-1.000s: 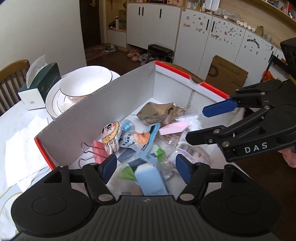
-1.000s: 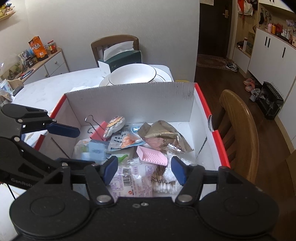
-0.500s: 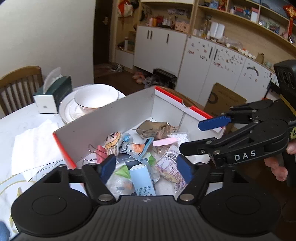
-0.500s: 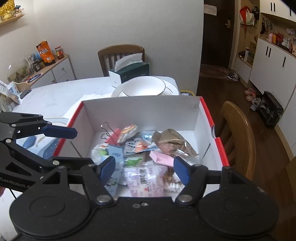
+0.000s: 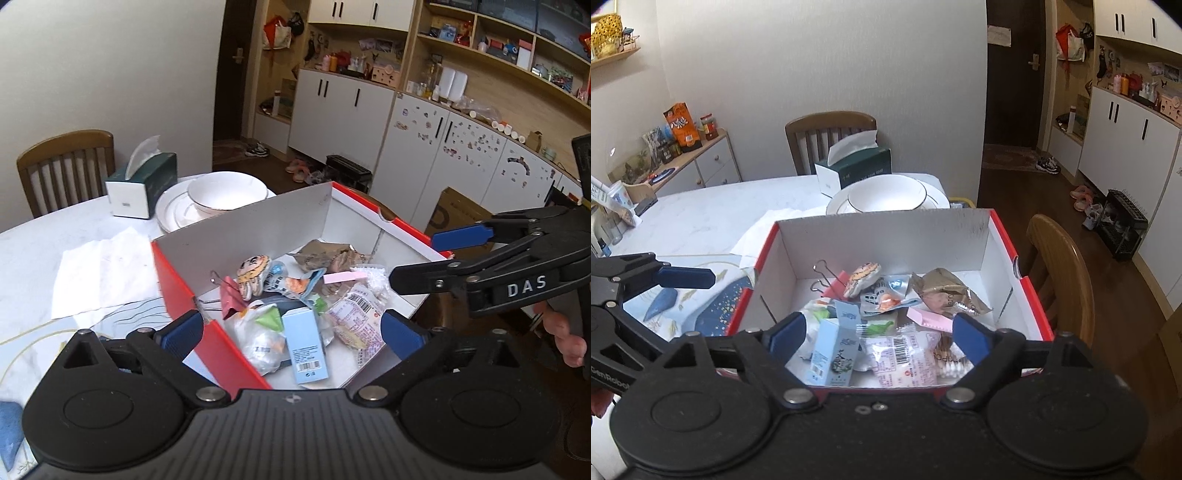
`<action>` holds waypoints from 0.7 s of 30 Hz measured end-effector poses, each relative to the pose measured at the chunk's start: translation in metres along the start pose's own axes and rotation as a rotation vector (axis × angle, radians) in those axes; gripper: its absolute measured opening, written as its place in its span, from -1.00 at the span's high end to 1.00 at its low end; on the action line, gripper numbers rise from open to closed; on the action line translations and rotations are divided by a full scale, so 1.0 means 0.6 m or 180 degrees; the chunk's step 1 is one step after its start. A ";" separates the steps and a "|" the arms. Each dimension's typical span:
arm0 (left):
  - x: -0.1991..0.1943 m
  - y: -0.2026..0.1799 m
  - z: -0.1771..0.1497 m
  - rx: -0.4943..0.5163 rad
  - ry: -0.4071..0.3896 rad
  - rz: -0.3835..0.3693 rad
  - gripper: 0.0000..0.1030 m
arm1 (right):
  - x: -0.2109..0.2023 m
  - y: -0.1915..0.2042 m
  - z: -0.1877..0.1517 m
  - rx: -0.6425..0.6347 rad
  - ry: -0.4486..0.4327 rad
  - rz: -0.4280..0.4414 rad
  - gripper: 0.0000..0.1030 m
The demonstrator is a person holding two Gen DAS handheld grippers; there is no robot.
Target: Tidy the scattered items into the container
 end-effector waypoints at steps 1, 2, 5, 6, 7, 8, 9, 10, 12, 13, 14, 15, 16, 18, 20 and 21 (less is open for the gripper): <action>-0.004 0.002 -0.001 -0.0020 -0.0005 0.0009 -0.99 | -0.003 0.003 -0.001 0.0006 -0.0012 -0.0005 -0.71; -0.008 0.004 -0.001 -0.0032 -0.0017 0.0011 -0.99 | -0.006 0.006 -0.002 0.0017 -0.0023 -0.0002 -0.71; -0.022 0.004 -0.003 -0.0010 -0.0043 0.0013 -0.99 | -0.016 0.015 -0.006 0.0042 -0.0061 0.0000 -0.80; -0.027 0.004 -0.003 0.0009 -0.0054 0.0017 -0.99 | -0.019 0.018 -0.008 0.0046 -0.0075 -0.0003 -0.82; -0.030 0.002 -0.003 0.0031 -0.0056 0.0032 -0.99 | -0.022 0.021 -0.009 0.0049 -0.0089 -0.0008 -0.84; -0.034 0.001 -0.003 0.0051 -0.0052 0.0050 -0.99 | -0.025 0.023 -0.011 0.0052 -0.0101 -0.0020 -0.85; -0.037 0.001 -0.004 0.0063 -0.0047 0.0054 -0.99 | -0.028 0.026 -0.013 0.0058 -0.0113 -0.0034 -0.85; -0.040 0.000 -0.005 0.0070 -0.0043 0.0056 -0.99 | -0.031 0.027 -0.014 0.0077 -0.0125 -0.0039 -0.86; -0.046 -0.001 -0.006 0.0078 -0.0040 0.0054 -0.99 | -0.037 0.030 -0.018 0.0118 -0.0146 -0.0042 -0.87; -0.049 -0.001 -0.006 0.0080 -0.0036 0.0060 -0.99 | -0.039 0.030 -0.020 0.0130 -0.0156 -0.0043 -0.88; -0.052 -0.002 -0.007 0.0086 -0.0032 0.0075 -0.99 | -0.042 0.031 -0.021 0.0141 -0.0164 -0.0047 -0.88; -0.054 -0.002 -0.008 0.0093 -0.0029 0.0099 -0.99 | -0.044 0.030 -0.021 0.0147 -0.0173 -0.0055 -0.88; -0.056 -0.002 -0.010 0.0100 -0.0025 0.0133 -0.99 | -0.046 0.031 -0.023 0.0147 -0.0182 -0.0061 -0.88; -0.060 -0.001 -0.012 0.0129 -0.0034 0.0193 -0.99 | -0.051 0.033 -0.025 0.0145 -0.0199 -0.0077 -0.89; -0.062 -0.001 -0.015 0.0143 -0.0040 0.0252 -0.99 | -0.055 0.033 -0.028 0.0143 -0.0212 -0.0086 -0.89; -0.063 0.000 -0.016 0.0139 -0.0034 0.0260 -0.99 | -0.057 0.033 -0.031 0.0138 -0.0211 -0.0093 -0.89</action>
Point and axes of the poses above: each gripper's, at about its wrist camera, not at the fingertips, and x roughly the way its jaws point, y to its left, z to its top, the point moved 7 cm from there along x, roughly the way its jaws point
